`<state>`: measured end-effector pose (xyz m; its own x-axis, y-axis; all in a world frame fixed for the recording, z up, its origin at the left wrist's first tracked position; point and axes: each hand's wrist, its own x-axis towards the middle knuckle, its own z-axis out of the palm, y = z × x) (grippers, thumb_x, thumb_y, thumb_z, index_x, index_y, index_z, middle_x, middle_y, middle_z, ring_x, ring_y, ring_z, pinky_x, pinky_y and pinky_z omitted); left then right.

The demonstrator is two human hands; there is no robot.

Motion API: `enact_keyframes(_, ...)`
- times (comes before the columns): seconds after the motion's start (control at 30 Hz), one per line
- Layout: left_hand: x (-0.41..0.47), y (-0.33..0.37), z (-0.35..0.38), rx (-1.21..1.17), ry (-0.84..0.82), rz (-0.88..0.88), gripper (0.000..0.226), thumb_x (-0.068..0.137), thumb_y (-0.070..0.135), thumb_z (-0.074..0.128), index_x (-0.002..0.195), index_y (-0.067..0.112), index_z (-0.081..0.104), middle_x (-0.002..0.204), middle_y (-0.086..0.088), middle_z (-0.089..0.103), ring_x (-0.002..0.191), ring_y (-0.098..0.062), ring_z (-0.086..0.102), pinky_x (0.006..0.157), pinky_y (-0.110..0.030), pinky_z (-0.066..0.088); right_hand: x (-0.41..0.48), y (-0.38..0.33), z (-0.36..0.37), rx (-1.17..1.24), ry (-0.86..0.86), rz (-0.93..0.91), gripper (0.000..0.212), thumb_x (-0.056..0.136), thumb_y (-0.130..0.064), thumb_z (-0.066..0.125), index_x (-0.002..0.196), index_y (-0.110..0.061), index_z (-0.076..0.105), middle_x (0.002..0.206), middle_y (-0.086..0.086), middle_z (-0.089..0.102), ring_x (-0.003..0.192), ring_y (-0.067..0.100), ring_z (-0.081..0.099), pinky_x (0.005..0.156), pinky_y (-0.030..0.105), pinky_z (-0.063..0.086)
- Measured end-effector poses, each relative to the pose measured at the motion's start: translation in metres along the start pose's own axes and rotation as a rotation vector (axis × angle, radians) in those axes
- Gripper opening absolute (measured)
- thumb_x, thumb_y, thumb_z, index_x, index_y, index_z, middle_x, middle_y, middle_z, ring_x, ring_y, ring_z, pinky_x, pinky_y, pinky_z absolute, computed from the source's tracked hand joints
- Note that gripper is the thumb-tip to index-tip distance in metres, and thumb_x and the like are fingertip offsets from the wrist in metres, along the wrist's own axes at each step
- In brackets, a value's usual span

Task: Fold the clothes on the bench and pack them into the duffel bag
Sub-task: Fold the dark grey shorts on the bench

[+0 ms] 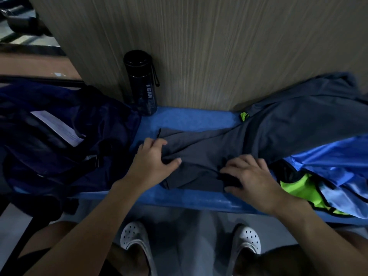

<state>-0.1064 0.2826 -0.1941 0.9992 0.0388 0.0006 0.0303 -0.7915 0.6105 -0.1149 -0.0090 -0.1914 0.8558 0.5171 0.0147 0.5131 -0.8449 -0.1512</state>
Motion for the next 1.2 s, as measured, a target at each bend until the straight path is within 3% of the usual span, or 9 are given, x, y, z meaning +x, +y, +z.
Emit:
enact_keyframes(0.17, -0.005, 0.002, 0.000, 0.093, 0.010, 0.040, 0.005, 0.091, 0.016, 0.068, 0.091, 0.020, 0.065, 0.090, 0.002, 0.060, 0.090, -0.024, 0.062, 0.079, -0.038, 0.051, 0.002, -0.004, 0.003, -0.098, 0.009, 0.019, 0.006, 0.075, -0.027, 0.068, 0.079, -0.029, 0.064, 0.090, -0.012, 0.059, 0.092, 0.018, 0.059, 0.078, 0.034, 0.024)
enact_keyframes(0.27, -0.005, -0.001, -0.005, 0.041, 0.170, 0.167, 0.033, 0.088, -0.012, 0.051, 0.105, 0.010, 0.070, 0.104, -0.001, 0.058, 0.097, -0.020, 0.055, 0.085, -0.031, 0.049, 0.001, -0.004, -0.011, -0.214, -0.072, 0.093, 0.017, 0.070, -0.030, 0.050, 0.083, -0.028, 0.061, 0.093, -0.013, 0.058, 0.101, 0.016, 0.053, 0.083, 0.034, 0.024)
enact_keyframes(0.4, -0.001, 0.001, -0.007, -0.156, 0.061, -0.061, 0.047, 0.094, 0.006, 0.056, 0.139, 0.014, 0.051, 0.130, 0.001, 0.048, 0.112, -0.011, 0.049, 0.089, -0.015, 0.039, 0.011, -0.015, -0.011, -0.068, 0.081, 0.096, 0.029, 0.073, -0.022, 0.054, 0.099, -0.024, 0.065, 0.102, -0.008, 0.062, 0.100, 0.021, 0.055, 0.083, 0.031, 0.029)
enact_keyframes(0.53, 0.004, -0.001, -0.004, -0.036, 0.019, -0.091, 0.044, 0.090, 0.030, 0.072, 0.129, 0.012, 0.061, 0.125, -0.004, 0.063, 0.116, -0.021, 0.059, 0.102, -0.039, 0.047, 0.029, -0.030, -0.003, 0.070, 0.086, 0.018, 0.055, 0.090, -0.033, 0.063, 0.141, -0.025, 0.046, 0.146, -0.007, 0.045, 0.135, 0.017, 0.038, 0.107, 0.038, 0.032)
enact_keyframes(0.63, 0.005, -0.005, -0.009, -0.014, 0.063, -0.047, 0.021, 0.092, 0.018, 0.070, 0.111, 0.013, 0.070, 0.094, 0.002, 0.071, 0.087, -0.010, 0.067, 0.079, -0.024, 0.054, 0.038, -0.032, 0.002, 0.062, -0.015, 0.026, 0.061, 0.096, -0.044, 0.052, 0.151, -0.032, 0.027, 0.158, -0.014, 0.024, 0.146, 0.009, 0.012, 0.116, 0.037, 0.013)
enact_keyframes(0.73, 0.010, 0.000, -0.018, -0.086, 0.157, 0.077, 0.005, 0.095, 0.012, 0.064, 0.098, 0.013, 0.068, 0.074, 0.014, 0.056, 0.065, 0.003, 0.055, 0.060, -0.005, 0.039, 0.048, -0.027, 0.009, 0.103, 0.077, 0.016, 0.038, 0.096, -0.036, 0.055, 0.133, -0.027, 0.053, 0.146, -0.010, 0.044, 0.143, 0.011, 0.025, 0.111, 0.034, 0.016)
enact_keyframes(0.87, 0.025, 0.014, -0.027, -0.569, 0.342, 0.103, 0.020, 0.097, 0.008, 0.059, 0.093, 0.027, 0.055, 0.067, -0.004, 0.053, 0.055, -0.012, 0.045, 0.053, -0.026, 0.039, 0.057, -0.031, 0.002, 0.179, 0.313, 0.022, 0.006, 0.095, -0.022, 0.055, 0.094, -0.019, 0.060, 0.101, -0.004, 0.062, 0.108, 0.019, 0.056, 0.095, 0.029, 0.026)
enact_keyframes(1.07, 0.039, 0.023, -0.032, -1.154, 0.164, -0.164, 0.038, 0.096, 0.002, 0.060, 0.122, 0.029, 0.049, 0.101, -0.004, 0.067, 0.088, -0.019, 0.065, 0.079, -0.038, 0.054, 0.059, -0.036, -0.007, 0.121, 0.312, 0.097, 0.027, 0.090, -0.028, 0.058, 0.115, -0.020, 0.053, 0.109, -0.004, 0.056, 0.107, 0.019, 0.048, 0.092, 0.036, 0.033)
enact_keyframes(1.2, 0.036, 0.014, -0.018, -0.773, -0.009, -0.208, 0.072, 0.094, -0.004, 0.061, 0.148, 0.027, 0.025, 0.117, -0.008, 0.062, 0.100, -0.013, 0.065, 0.079, -0.020, 0.056, 0.057, -0.039, -0.002, 0.087, 0.206, 0.081, 0.028, 0.087, -0.043, 0.056, 0.107, -0.023, 0.055, 0.102, -0.007, 0.053, 0.100, 0.020, 0.050, 0.085, 0.035, 0.034)
